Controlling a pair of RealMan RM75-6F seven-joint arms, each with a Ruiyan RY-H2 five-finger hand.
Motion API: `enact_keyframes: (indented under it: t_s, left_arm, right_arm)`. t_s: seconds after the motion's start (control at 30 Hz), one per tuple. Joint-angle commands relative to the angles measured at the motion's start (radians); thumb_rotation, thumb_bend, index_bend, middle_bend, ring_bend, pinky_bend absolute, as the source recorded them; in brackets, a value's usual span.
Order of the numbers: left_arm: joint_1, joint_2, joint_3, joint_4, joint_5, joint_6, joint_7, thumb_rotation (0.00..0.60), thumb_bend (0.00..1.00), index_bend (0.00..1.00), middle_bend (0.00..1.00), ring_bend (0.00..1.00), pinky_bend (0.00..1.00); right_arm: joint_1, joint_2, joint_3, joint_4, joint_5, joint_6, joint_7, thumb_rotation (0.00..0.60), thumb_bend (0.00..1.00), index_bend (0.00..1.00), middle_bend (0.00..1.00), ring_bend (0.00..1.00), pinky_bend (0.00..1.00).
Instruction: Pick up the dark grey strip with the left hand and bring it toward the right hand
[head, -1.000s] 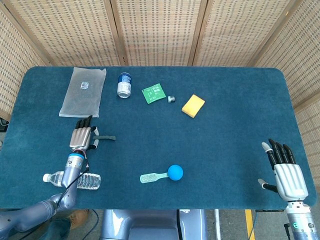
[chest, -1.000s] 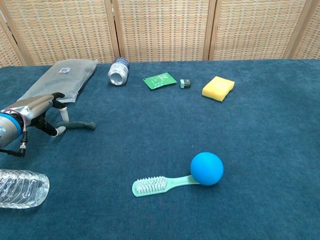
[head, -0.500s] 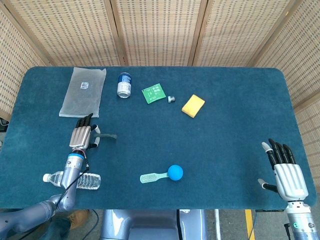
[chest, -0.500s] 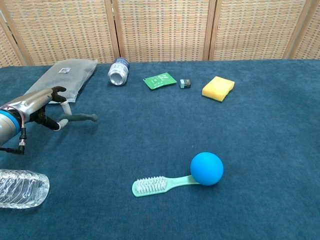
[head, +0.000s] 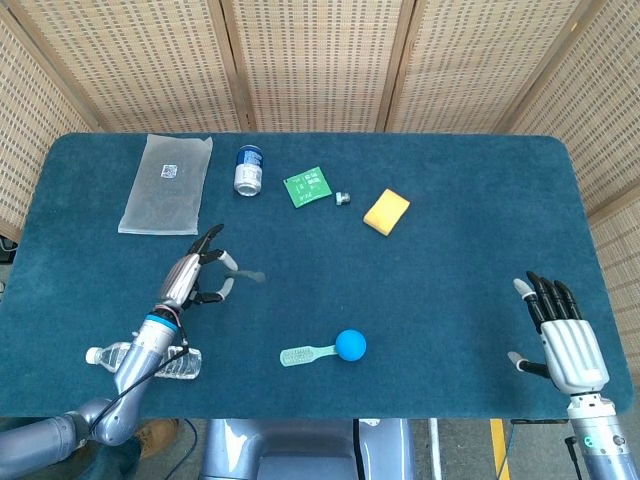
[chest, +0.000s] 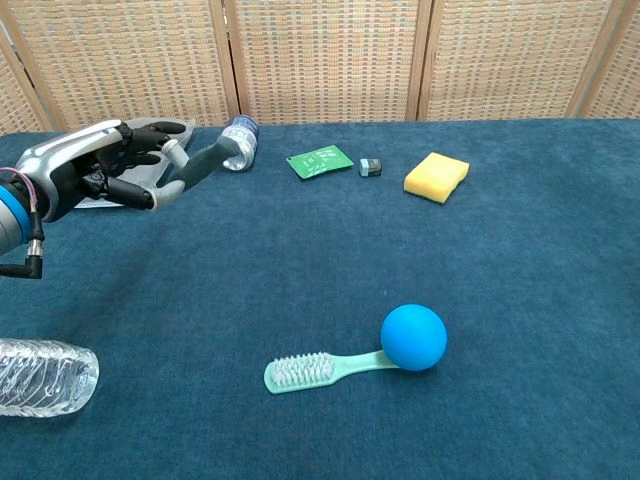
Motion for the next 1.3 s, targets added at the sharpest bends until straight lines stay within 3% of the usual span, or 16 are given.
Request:
enact_keyframes:
  t_s: [0.03, 0.27, 0.53, 0.77, 0.87, 1.3]
  left_arm:
    - [-0.006, 0.019, 0.002, -0.060, 0.067, -0.005, -0.130, 0.600, 0.46, 0.75, 0.00, 0.00, 0.00]
    - [-0.059, -0.025, -0.016, -0.083, 0.059, -0.057, -0.211, 0.600, 0.46, 0.75, 0.00, 0.00, 0.00]
    - [-0.142, -0.110, -0.066, -0.083, -0.014, -0.105, -0.147, 0.600, 0.46, 0.75, 0.00, 0.00, 0.00]
    - [-0.242, -0.222, -0.126, -0.032, -0.147, -0.149, -0.016, 0.600, 0.46, 0.75, 0.00, 0.00, 0.00]
    - [-0.264, -0.247, -0.139, -0.021, -0.185, -0.151, 0.022, 0.600, 0.46, 0.75, 0.00, 0.00, 0.00]
    - [-0.310, -0.291, -0.167, -0.012, -0.253, -0.138, 0.101, 0.600, 0.46, 0.75, 0.00, 0.00, 0.00]
  right_arm:
    - [0.026, 0.024, 0.019, -0.003, -0.022, -0.008, -0.003, 0.600, 0.00, 0.01, 0.00, 0.00, 0.00]
    - [0.112, 0.085, 0.061, -0.068, -0.069, -0.065, 0.060, 0.600, 0.00, 0.13, 0.00, 0.00, 0.00]
    - [0.253, 0.098, 0.127, -0.111, -0.037, -0.208, 0.219, 0.600, 0.01, 0.26, 0.00, 0.00, 0.00]
    - [0.394, 0.136, 0.197, -0.209, 0.120, -0.430, 0.411, 0.600, 0.21, 0.37, 0.00, 0.00, 0.00]
    - [0.427, 0.139, 0.208, -0.225, 0.173, -0.480, 0.408, 0.600, 0.29, 0.39, 0.00, 0.00, 0.00]
    - [0.518, 0.065, 0.212, -0.284, 0.390, -0.507, 0.138, 0.600, 0.35, 0.45, 0.00, 0.00, 0.00]
